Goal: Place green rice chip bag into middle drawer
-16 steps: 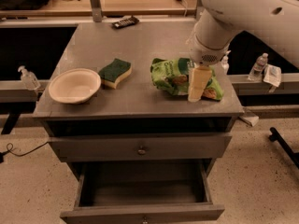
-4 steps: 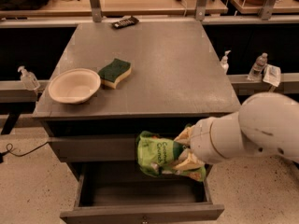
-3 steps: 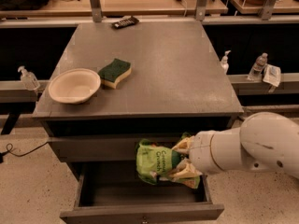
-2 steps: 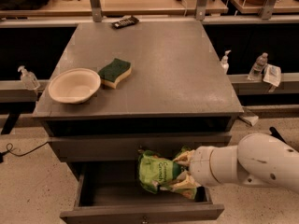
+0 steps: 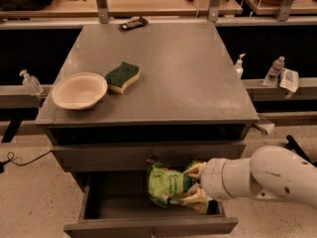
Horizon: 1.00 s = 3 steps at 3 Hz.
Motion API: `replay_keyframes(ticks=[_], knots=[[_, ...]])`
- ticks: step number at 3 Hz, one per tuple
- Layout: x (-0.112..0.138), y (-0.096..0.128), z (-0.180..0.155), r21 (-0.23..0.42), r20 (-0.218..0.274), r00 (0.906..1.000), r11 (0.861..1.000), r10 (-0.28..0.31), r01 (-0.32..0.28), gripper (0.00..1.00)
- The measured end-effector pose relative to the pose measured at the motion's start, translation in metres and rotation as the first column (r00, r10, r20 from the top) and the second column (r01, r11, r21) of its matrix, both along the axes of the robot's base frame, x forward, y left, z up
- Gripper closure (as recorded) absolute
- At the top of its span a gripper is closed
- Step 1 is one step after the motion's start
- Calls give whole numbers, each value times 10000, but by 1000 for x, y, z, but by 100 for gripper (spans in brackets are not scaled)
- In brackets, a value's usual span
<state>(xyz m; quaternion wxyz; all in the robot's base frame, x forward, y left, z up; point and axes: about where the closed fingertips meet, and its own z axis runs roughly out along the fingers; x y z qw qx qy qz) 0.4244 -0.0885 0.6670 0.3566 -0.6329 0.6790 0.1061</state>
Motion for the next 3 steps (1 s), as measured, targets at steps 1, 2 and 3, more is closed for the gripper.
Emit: replay_keyframes(ticks=[1,2,3], knots=[[8,-9,-29,371,395,9992,9993,60,-74,100],[11,-18,-54,734,709,9973,9970,180,-232,100],[18,-25,-80,998,806,9963,9943,287,-367,100]])
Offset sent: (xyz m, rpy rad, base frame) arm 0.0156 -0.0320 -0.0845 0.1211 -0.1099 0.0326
